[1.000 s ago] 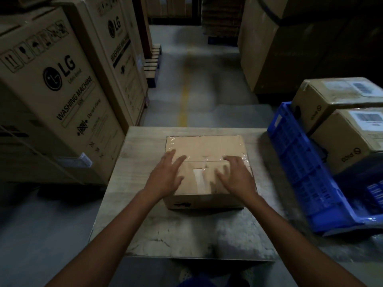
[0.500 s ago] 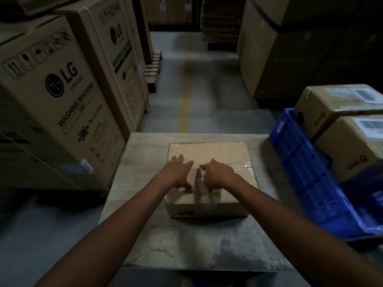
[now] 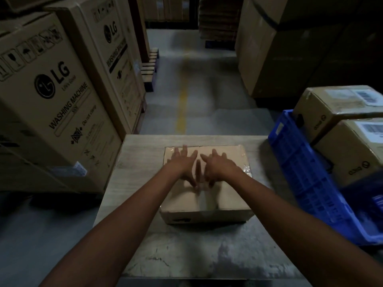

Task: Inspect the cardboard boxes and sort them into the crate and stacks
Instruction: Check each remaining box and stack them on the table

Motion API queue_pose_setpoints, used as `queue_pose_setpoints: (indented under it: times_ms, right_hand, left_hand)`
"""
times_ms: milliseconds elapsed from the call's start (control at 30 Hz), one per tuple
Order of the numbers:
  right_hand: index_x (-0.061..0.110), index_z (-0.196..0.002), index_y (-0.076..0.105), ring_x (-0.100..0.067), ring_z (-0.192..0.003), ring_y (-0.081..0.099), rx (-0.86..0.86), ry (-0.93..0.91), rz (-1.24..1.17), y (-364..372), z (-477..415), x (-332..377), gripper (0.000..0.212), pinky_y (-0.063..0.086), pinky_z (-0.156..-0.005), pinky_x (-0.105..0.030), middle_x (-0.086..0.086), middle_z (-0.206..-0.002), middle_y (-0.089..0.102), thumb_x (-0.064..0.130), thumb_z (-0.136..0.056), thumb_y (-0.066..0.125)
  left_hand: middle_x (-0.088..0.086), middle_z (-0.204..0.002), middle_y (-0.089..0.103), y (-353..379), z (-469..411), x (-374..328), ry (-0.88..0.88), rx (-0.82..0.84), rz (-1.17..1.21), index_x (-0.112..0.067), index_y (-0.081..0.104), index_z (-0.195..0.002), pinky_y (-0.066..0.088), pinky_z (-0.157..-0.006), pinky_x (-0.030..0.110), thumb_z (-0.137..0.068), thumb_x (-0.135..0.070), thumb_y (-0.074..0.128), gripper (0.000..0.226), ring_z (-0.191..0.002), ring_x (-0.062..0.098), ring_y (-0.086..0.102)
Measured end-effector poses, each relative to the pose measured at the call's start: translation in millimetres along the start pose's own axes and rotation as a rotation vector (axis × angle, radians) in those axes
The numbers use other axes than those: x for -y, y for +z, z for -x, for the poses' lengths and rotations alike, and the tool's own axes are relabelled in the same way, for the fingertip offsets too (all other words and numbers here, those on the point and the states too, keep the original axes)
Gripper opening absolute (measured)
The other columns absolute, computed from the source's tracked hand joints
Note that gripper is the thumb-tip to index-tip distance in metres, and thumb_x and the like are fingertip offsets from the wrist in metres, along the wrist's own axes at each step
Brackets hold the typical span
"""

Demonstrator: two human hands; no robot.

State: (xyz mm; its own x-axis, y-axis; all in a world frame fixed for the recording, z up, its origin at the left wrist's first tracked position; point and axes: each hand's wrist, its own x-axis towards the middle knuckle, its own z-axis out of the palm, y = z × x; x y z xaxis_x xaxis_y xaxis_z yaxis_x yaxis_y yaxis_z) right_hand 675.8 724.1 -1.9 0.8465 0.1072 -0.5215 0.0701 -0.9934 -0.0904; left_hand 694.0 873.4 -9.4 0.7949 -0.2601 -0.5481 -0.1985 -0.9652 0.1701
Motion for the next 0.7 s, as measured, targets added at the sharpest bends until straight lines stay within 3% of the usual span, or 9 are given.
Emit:
queue_pose_setpoints:
  times_ms: [133,267,400,467,600,700]
  right_hand:
    - [0.035,-0.153,0.030,-0.048,-0.143,0.023,-0.014,0.028,-0.033,0,-8,-19,0.103,0.042,-0.103,-0.068,-0.012,-0.161,0.018,0.027,-0.070,0.090]
    - [0.033,-0.143,0.044,-0.049,-0.139,0.028,-0.001,0.009,-0.051,4,-11,-22,0.089,0.044,-0.101,-0.067,-0.012,-0.153,0.026,0.027,-0.068,0.091]
    - [0.031,-0.148,0.044,-0.040,-0.132,0.045,-0.014,-0.028,-0.021,-9,-9,-37,0.091,0.046,-0.105,-0.049,-0.014,-0.152,0.036,0.027,-0.070,0.091]
    - [0.028,-0.154,0.036,-0.037,-0.135,0.045,-0.013,-0.007,0.008,-14,-7,-50,0.100,0.042,-0.107,-0.045,-0.017,-0.158,0.030,0.027,-0.071,0.091]
    - [0.028,-0.148,0.042,-0.035,-0.135,0.040,-0.054,0.013,-0.058,-4,0,-69,0.099,0.050,-0.100,-0.051,-0.009,-0.152,0.033,0.030,-0.064,0.093]
    - [0.026,-0.141,0.050,-0.027,-0.125,0.044,-0.113,-0.020,-0.128,3,9,-78,0.086,0.053,-0.094,-0.050,-0.005,-0.144,0.038,0.032,-0.065,0.091]
  left_hand:
    - [0.008,-0.162,-0.029,7,-11,-9,-0.049,0.024,0.057,-0.028,-0.014,-0.157,0.010,-0.118,0.065,-0.067,-0.043,0.089,0.138,-0.148,0.041,-0.022]
    - [0.009,-0.162,-0.029,6,-13,-15,-0.091,0.062,0.026,-0.028,-0.012,-0.158,0.012,-0.118,0.067,-0.068,-0.041,0.089,0.136,-0.148,0.043,-0.021]
    - [0.008,-0.164,-0.023,0,-18,-29,-0.052,0.032,0.074,-0.031,-0.009,-0.158,0.013,-0.118,0.067,-0.068,-0.048,0.087,0.132,-0.149,0.042,-0.018]
    - [0.006,-0.164,-0.024,2,-20,-45,-0.025,0.036,0.091,-0.034,-0.009,-0.158,0.013,-0.118,0.068,-0.068,-0.048,0.087,0.132,-0.149,0.040,-0.019]
    - [0.005,-0.161,-0.033,14,-21,-66,-0.031,0.064,0.060,-0.037,-0.013,-0.156,0.009,-0.112,0.073,-0.069,-0.045,0.087,0.133,-0.147,0.042,-0.025]
    - [0.006,-0.161,-0.033,13,-18,-66,-0.032,0.066,0.059,-0.036,-0.012,-0.157,0.010,-0.113,0.073,-0.067,-0.047,0.088,0.135,-0.147,0.042,-0.026]
